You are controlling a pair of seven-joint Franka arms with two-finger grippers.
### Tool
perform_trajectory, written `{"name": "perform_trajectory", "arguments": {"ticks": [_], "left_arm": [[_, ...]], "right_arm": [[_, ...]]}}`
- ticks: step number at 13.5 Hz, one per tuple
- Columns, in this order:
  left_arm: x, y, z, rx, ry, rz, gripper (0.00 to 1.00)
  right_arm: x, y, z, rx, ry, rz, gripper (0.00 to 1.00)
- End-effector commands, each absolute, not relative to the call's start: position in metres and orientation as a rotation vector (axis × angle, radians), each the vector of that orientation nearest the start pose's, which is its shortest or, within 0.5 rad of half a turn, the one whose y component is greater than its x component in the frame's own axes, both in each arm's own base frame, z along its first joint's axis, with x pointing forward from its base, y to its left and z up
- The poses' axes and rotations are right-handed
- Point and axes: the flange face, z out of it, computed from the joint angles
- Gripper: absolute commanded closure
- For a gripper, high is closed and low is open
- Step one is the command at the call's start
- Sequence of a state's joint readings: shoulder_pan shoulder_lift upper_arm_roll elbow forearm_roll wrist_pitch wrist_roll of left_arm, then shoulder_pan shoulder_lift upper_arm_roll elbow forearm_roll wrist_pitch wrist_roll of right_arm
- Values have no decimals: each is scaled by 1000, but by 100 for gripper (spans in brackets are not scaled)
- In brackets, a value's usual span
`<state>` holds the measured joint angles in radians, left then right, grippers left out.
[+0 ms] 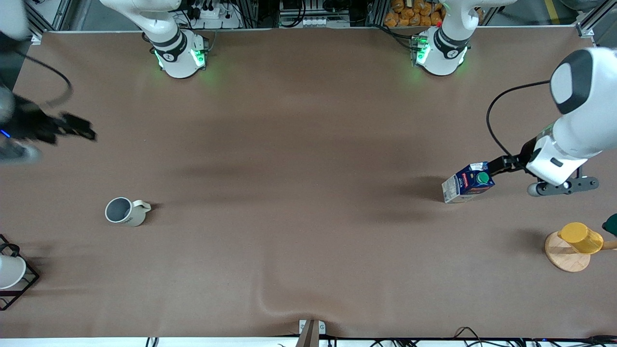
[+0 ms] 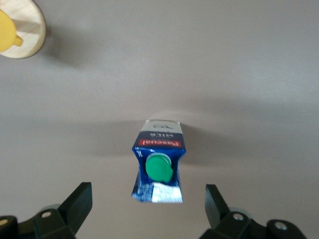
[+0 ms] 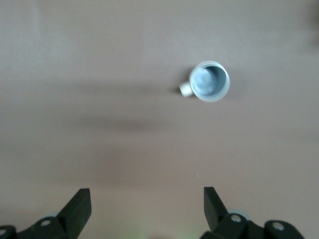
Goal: Place milk next to cup
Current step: 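Lower the left gripper onto the milk carton while the right gripper reaches the mug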
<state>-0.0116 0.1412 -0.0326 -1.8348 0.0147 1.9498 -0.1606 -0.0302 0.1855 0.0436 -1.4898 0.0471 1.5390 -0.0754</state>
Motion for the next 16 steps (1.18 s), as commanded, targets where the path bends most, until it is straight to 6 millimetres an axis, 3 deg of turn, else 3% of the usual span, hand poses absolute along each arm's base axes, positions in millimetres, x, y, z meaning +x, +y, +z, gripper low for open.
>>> {"name": "perform_trajectory", "arguments": {"ticks": [1,5,7,10,12,13,16], "left_arm": [[583,-25,429,-3128,-157,-6,0],[580,-25,395,-3128,-168,3,0],[575,-25,381,-3130,-167,-16,0],[573,-26,366,-3129,-162,10,0],[572,-27,360,-3129,-157,27,0],[573,-28,358,-3129,-155,32,0],[573,-29,348,-3128,-152,58,1]], "right_arm": [[641,19,491,-3057,-161,227,0],[667,18,442,-3068,-174,185,0],[676,15,440,-3074,-292,101,0],[681,-4,445,-3074,-332,46,0],[683,-8,433,-3061,-392,57,0],[684,-12,414,-3049,-433,104,0],[689,-53,322,-2952,-603,260,0]]}}
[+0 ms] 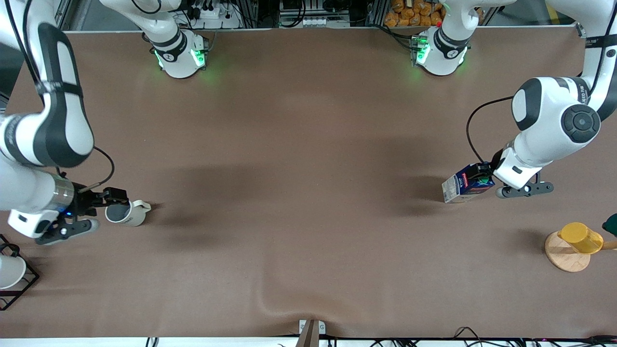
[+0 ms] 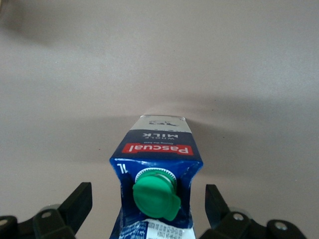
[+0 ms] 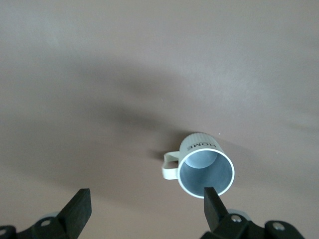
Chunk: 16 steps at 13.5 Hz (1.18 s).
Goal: Place milk next to cup
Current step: 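Close the left gripper on the milk carton while the right gripper grasps the mug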
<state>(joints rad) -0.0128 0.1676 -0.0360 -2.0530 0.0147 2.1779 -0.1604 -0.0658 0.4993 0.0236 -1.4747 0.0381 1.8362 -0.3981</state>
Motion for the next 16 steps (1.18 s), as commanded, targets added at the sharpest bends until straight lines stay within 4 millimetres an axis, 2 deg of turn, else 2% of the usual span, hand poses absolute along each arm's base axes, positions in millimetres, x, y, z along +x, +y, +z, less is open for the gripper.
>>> {"name": "perform_trajectory", "arguments": {"ticks": [1,2,3,5,6,8,9,11,14,15,16], "left_arm": [[573,-30,346,-3128,-150,63,6],[575,-31,345,-3128,-147,66,12],[577,-31,345,-3128,-147,63,18],[581,-31,343,-3129,-147,64,25],[583,-31,342,-3129,-148,64,27],[584,-30,341,-3129,-150,64,29],[585,-30,343,-3130,-150,56,31],[585,-30,344,-3129,-155,54,34],[585,-32,347,-3131,-157,49,38],[585,-34,348,-3130,-155,47,38],[586,-35,349,-3130,-155,44,39]], "right_arm": [[690,-61,308,-2941,-622,273,0],[691,-68,303,-2946,-655,264,0],[691,-85,304,-2937,-694,237,0],[700,-99,287,-2969,-739,151,0],[699,-114,284,-2963,-790,133,0],[693,-126,276,-2933,-839,159,0],[684,-131,264,-2912,-819,218,0],[672,-130,253,-2864,-810,322,0],[673,-131,226,-2853,-803,339,0],[676,-132,223,-2866,-800,302,4],[678,-131,221,-2874,-810,292,48]]}}
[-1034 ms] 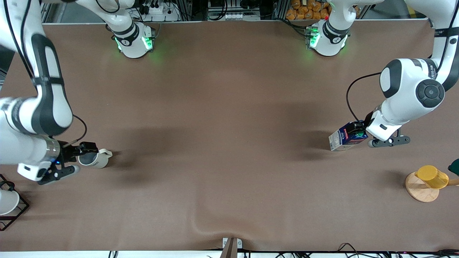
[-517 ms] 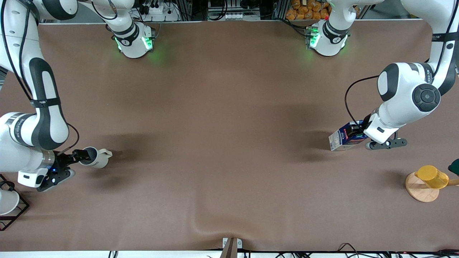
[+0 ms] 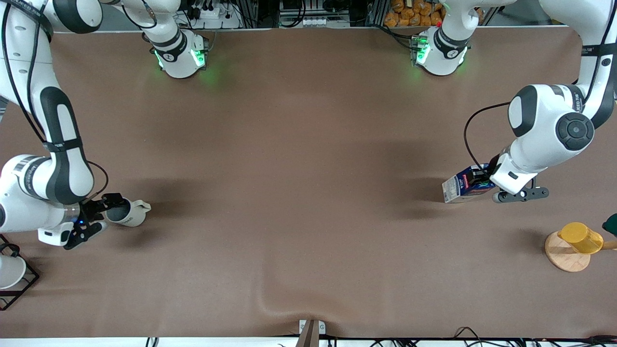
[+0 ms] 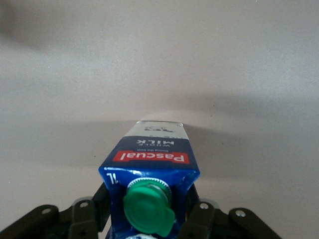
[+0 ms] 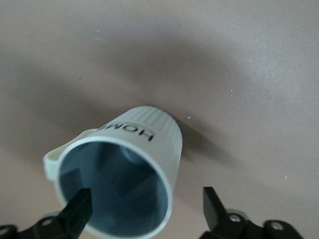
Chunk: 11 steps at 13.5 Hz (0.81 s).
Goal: Place milk next to cup
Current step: 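Close the left gripper on the milk carton while the right gripper grasps the mug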
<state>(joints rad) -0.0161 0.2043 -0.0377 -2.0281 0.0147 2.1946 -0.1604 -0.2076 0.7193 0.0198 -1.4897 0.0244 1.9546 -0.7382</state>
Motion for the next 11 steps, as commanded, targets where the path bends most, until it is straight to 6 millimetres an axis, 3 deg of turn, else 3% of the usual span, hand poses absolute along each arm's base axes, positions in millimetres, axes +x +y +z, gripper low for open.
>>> {"name": "perform_trajectory", "arguments": {"ticks": [1,2,6,9,11], "left_arm": [[586,-36,351,-3131,-153,42,41],[586,-36,352,-3131,-153,42,42],[586,-37,361,-3132,-148,20,44],[586,-36,364,-3132,-153,13,50],[585,-36,367,-3132,-156,6,50]], "right_arm": [[677,-131,219,-2873,-806,292,92],[677,-131,219,-2873,-802,291,100],[681,-129,230,-2876,-805,270,100],[693,-120,255,-2877,-863,205,100],[706,-101,275,-2835,-995,128,100]]}}
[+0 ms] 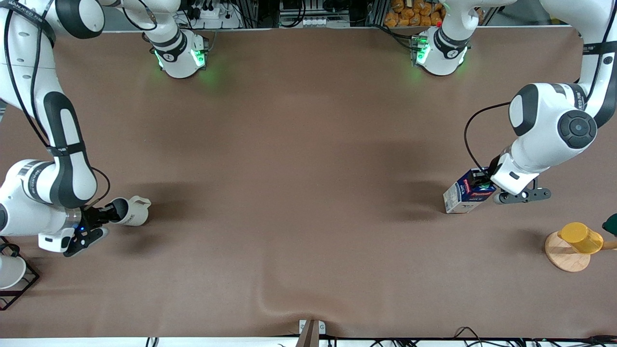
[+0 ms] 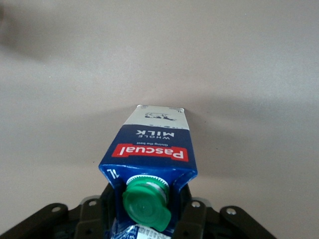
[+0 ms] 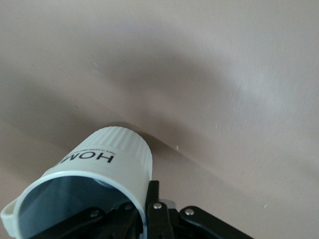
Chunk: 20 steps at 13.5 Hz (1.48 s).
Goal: Place milk next to cup
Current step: 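Close the left gripper on the milk carton while the right gripper grasps the mug, then carry the mug with the right gripper to the table middle and release it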
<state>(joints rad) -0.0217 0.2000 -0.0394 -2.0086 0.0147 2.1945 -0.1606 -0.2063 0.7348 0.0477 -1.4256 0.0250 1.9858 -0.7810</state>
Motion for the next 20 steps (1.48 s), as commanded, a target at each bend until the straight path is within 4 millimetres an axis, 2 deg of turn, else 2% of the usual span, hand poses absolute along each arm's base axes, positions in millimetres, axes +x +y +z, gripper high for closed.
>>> {"name": "perform_trajectory", "arguments": {"ticks": [1,3,4,5,7,9,10,11,13,14,15,17,18,20], "left_arm": [[585,-36,368,-3132,-156,6,50],[587,-35,374,-3134,-156,-15,50],[587,-37,377,-3133,-154,-8,50],[590,-38,384,-3134,-151,-1,50],[594,-45,403,-3142,-145,29,50],[591,-47,424,-3137,-152,63,50],[594,-48,434,-3138,-159,51,50],[597,-51,445,-3142,-159,42,50],[598,-65,458,-3148,-125,48,50],[599,-67,463,-3149,-122,41,51],[599,-68,466,-3150,-120,38,51],[598,-74,467,-3152,-101,36,51],[597,-76,468,-3152,-96,36,51],[597,-76,469,-3152,-93,36,51]], "right_arm": [[711,-87,286,-2817,-1037,103,100],[716,-68,319,-2799,-1081,79,100],[718,-57,327,-2792,-1113,78,100],[719,-41,327,-2775,-1142,83,100],[720,12,327,-2719,-1247,82,100],[718,60,318,-2669,-1317,92,100],[714,98,319,-2635,-1339,86,100],[708,135,319,-2625,-1312,89,100],[698,180,319,-2628,-1281,102,100],[690,212,317,-2629,-1282,113,100],[682,240,316,-2657,-1234,111,100],[665,293,313,-2699,-1016,120,100],[655,316,308,-2704,-975,132,100],[643,347,297,-2738,-894,132,100]]}}
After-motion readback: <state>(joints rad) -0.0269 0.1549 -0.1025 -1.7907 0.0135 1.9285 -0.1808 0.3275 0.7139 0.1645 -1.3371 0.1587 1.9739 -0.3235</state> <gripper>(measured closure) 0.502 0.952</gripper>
